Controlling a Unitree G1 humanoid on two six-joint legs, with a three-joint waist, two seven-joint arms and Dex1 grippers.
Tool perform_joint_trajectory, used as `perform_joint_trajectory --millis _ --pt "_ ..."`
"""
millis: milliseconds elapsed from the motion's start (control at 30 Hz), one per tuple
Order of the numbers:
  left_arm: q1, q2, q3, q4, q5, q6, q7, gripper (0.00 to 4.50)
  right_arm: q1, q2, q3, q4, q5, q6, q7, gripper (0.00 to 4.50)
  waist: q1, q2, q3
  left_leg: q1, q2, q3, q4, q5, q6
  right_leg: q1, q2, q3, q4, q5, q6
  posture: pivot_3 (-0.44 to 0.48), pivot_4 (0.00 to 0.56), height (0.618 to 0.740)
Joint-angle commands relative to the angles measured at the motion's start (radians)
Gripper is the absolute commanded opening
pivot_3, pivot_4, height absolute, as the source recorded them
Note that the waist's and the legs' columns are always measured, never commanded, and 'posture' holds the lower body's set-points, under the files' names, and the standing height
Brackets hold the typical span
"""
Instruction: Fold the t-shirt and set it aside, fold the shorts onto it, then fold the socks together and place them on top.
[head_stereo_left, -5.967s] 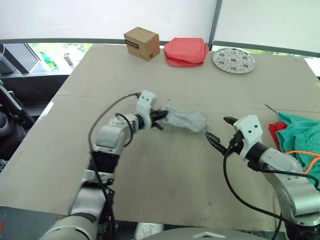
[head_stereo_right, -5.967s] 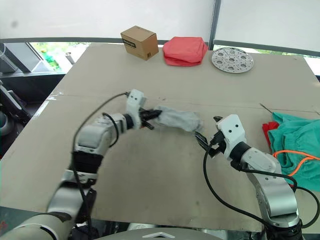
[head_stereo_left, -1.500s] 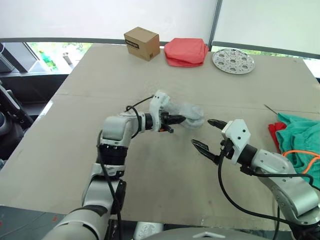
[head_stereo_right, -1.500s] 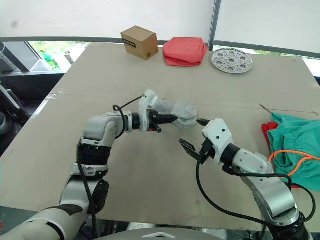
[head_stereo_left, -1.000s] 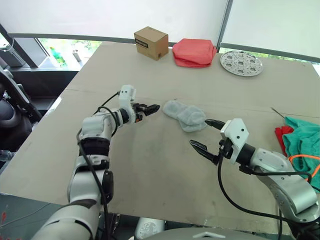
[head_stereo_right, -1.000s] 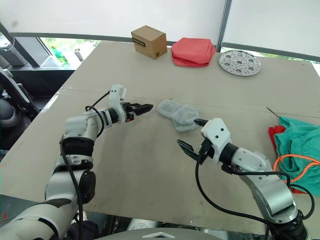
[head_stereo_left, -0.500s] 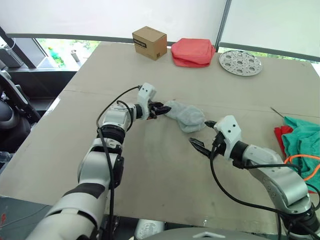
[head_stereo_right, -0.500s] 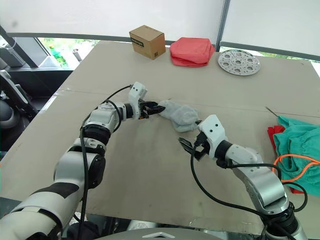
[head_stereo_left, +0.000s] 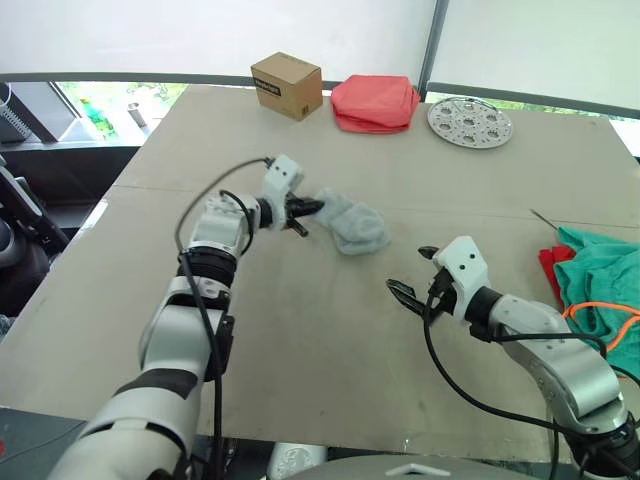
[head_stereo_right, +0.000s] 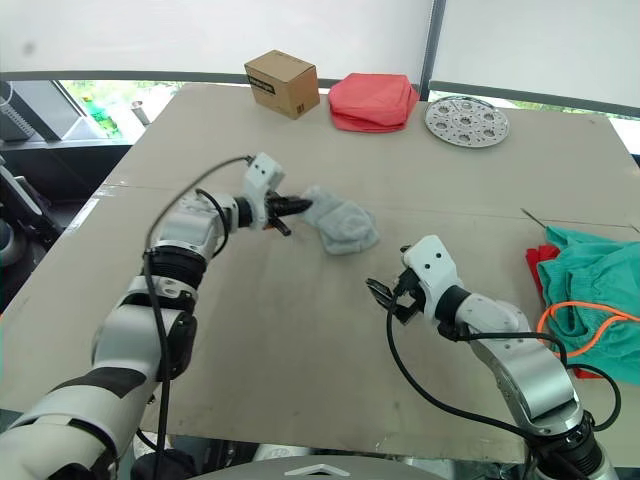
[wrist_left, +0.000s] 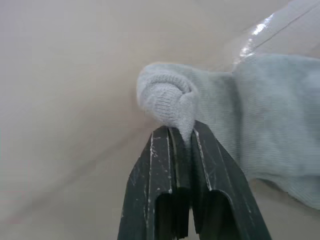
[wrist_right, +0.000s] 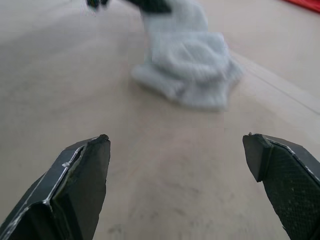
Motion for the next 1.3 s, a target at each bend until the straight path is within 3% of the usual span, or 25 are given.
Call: perform_joint_trajectory --millis 33,200,333,500,800,900,1033,1167,1233,1300 --pt "0.022 0.006 -0.095 -0.217 0.089 -0.03 0.024 0.1 0.007 -0.006 -0.033 -0.043 0.006 -0.004 -0.003 4.5 0.006 0.0 0.0 0.0 0.0 0.0 0.0 0.0 0.0 0.0 0.0 0.0 0.0 0.0 0.0 0.0 0.15 0.74" --pt "0.094 0.015 -0.178 -0.411 0.161 -0.033 0.042 0.1 0.017 -0.004 -0.04 -0.05 0.009 0.001 -0.005 4.5 -0.001 0.0 0.0 0.0 -0.001 0.001 0.0 0.0 0.0 0.0 -0.001 0.001 -0.001 -0.002 0.003 0.0 0.15 0.74" --pt "0.184 0.029 -0.284 -0.488 0.263 -0.167 0.068 0.1 0.026 -0.002 -0.04 -0.052 0.007 0.002 -0.008 4.5 -0.002 0.001 0.0 0.001 0.0 0.001 -0.001 0.0 0.0 0.0 0.0 0.002 -0.001 -0.002 0.003 0.0 0.15 0.74" --pt "0.202 0.009 -0.378 -0.431 0.378 -0.364 0.149 0.1 0.034 0.009 -0.043 -0.068 0.015 0.035 -0.028 4.5 0.003 0.001 0.0 0.001 0.0 0.001 -0.002 0.0 0.0 0.0 0.0 0.001 -0.001 -0.002 0.003 0.0 0.15 0.74" --pt "0.151 -0.053 -0.422 -0.369 0.416 -0.494 0.136 0.1 0.059 0.023 -0.07 -0.107 0.037 0.105 -0.066 4.5 0.003 0.002 0.0 0.001 0.0 0.001 -0.002 0.0 0.0 0.0 -0.001 0.001 -0.001 -0.002 0.003 0.0 0.15 0.74" --pt "0.139 -0.099 -0.472 -0.263 0.442 -0.579 0.145 0.1 0.069 0.022 -0.073 -0.123 0.039 0.113 -0.073 4.5 0.003 0.002 -0.001 0.001 0.0 0.001 -0.002 0.0 0.0 0.0 0.0 0.001 -0.001 -0.002 0.003 0.0 0.15 0.74" --pt "0.12 -0.134 -0.503 -0.133 0.467 -0.654 0.149 1.59 0.1 0.015 -0.104 -0.163 0.047 0.117 -0.08 4.5 0.008 0.002 -0.001 0.001 0.0 0.001 -0.001 0.0 0.0 0.0 0.0 0.0 -0.001 -0.002 0.004 0.0 0.15 0.74" --pt "0.129 -0.139 -0.472 -0.133 0.414 -0.71 0.128 3.27 0.144 0.027 -0.166 -0.211 0.083 0.116 -0.08 4.5 0.009 0.002 -0.002 0.001 -0.001 0.001 -0.001 0.0 0.001 0.0 -0.001 0.0 -0.001 -0.002 0.004 0.0 0.15 0.74" --pt "0.154 -0.135 -0.434 -0.171 0.344 -0.703 0.087 4.32 0.154 0.045 -0.212 -0.226 0.12 0.122 -0.081 3.94 0.007 0.002 -0.002 0.001 0.0 0.001 -0.001 0.0 0.001 0.0 -0.001 0.0 -0.001 -0.002 0.004 0.0 0.15 0.74" --pt "0.19 -0.119 -0.392 -0.236 0.247 -0.669 0.011 4.5 0.14 0.076 -0.277 -0.233 0.184 0.154 -0.09 3.23 0.005 0.002 -0.002 0.001 0.0 0.0 -0.002 0.0 0.001 0.0 -0.001 0.0 -0.001 -0.002 0.004 0.0 0.15 0.74"
